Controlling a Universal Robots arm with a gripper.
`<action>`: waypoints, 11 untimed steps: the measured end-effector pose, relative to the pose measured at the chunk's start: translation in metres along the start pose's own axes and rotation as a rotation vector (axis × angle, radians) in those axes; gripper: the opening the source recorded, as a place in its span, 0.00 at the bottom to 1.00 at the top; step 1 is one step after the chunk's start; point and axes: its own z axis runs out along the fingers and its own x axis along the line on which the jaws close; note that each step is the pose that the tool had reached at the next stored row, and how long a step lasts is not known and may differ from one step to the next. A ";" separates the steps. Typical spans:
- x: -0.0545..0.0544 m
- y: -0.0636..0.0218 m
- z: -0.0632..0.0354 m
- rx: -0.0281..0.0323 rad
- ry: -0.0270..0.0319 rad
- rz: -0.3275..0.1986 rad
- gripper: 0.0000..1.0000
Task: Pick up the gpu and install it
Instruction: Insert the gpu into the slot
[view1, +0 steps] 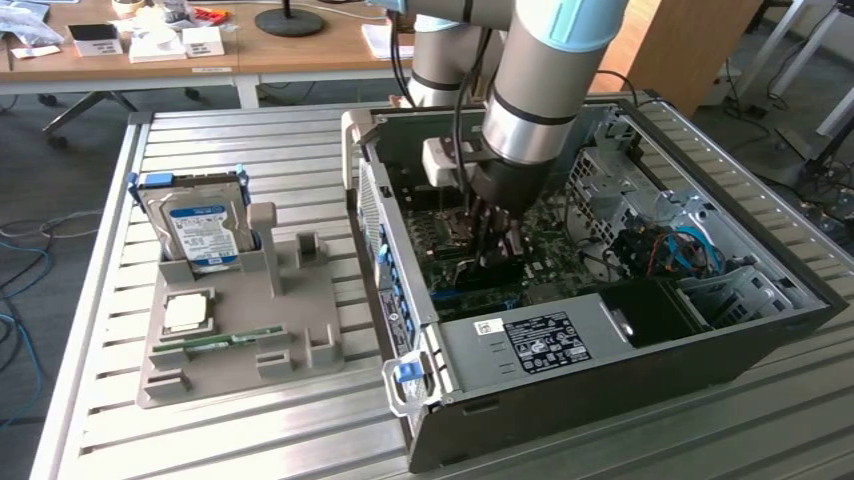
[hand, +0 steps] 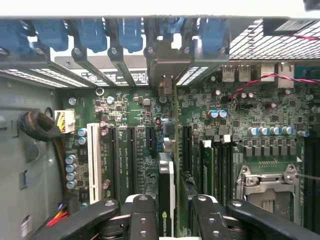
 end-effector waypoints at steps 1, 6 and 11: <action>0.000 0.0001 -0.0028 0.0000 0.0007 0.000 0.34; -0.001 0.0006 -0.0169 0.0009 0.0011 0.000 0.34; -0.002 0.0011 -0.0331 0.0019 0.0010 0.000 0.34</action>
